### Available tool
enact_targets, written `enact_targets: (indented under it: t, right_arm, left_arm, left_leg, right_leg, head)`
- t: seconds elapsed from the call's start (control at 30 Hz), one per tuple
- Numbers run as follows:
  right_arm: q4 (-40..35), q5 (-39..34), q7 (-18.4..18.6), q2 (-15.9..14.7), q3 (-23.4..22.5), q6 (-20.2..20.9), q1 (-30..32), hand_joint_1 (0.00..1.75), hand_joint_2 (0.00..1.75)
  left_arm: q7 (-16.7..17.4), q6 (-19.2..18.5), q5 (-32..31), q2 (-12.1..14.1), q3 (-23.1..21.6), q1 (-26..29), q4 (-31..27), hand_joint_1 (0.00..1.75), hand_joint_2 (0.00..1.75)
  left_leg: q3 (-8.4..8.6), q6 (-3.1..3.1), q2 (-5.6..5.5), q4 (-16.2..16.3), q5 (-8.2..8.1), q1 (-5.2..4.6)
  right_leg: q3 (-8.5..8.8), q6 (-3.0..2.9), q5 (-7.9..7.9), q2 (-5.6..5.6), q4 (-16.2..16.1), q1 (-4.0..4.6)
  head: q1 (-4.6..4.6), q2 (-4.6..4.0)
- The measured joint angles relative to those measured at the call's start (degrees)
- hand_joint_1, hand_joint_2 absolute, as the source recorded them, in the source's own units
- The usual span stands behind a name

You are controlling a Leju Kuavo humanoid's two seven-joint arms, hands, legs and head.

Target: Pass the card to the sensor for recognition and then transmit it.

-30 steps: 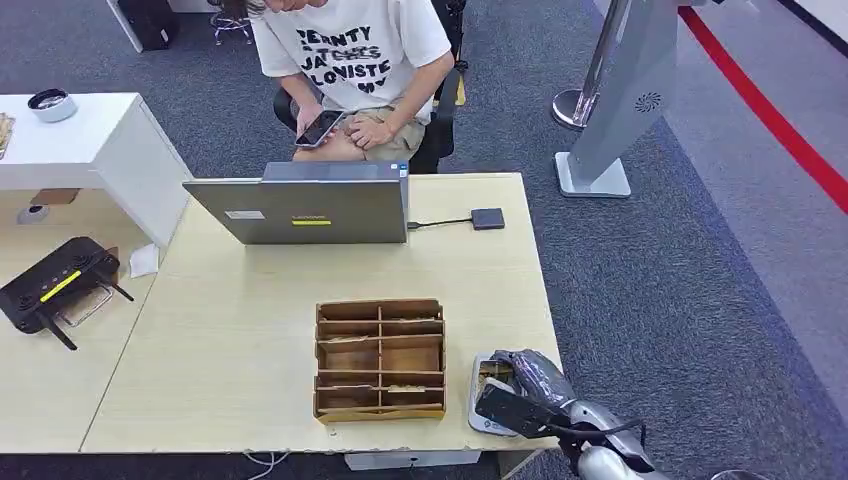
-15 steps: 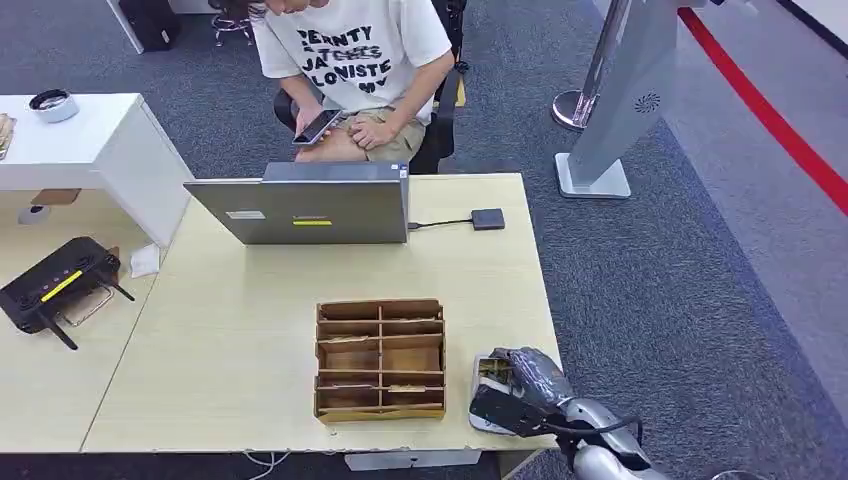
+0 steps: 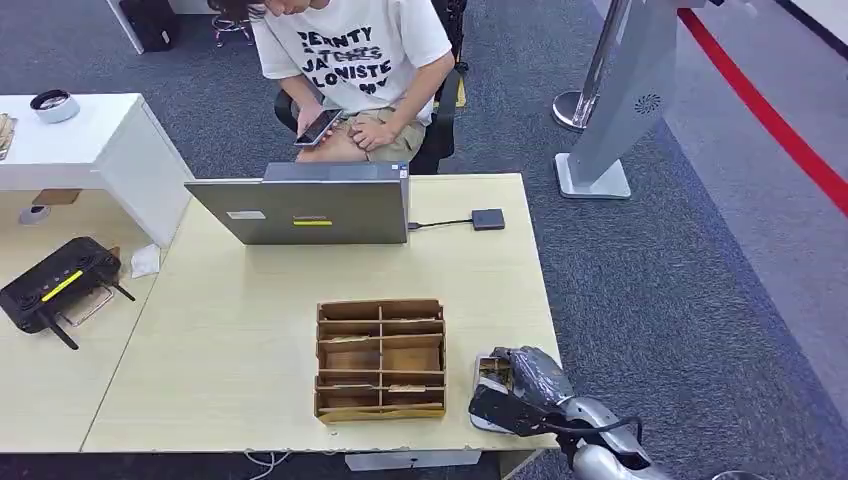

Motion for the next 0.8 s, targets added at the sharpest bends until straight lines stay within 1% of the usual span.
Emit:
enact_targets:
  t: [0.8]
  right_arm:
    - [0.02,0.28,0.44,0.00,-0.04,-0.02,0.12,1.75,1.75]
  left_arm:
    - [0.18,-0.02,-0.15,0.00,0.00,0.00,0.00,0.00,0.00]
  left_leg:
    - [0.03,0.00,0.00,0.00,0.00,0.00]
  right_leg:
    - [0.04,0.00,0.00,0.00,-0.04,0.00]
  head:
    - [0.00,0.00]
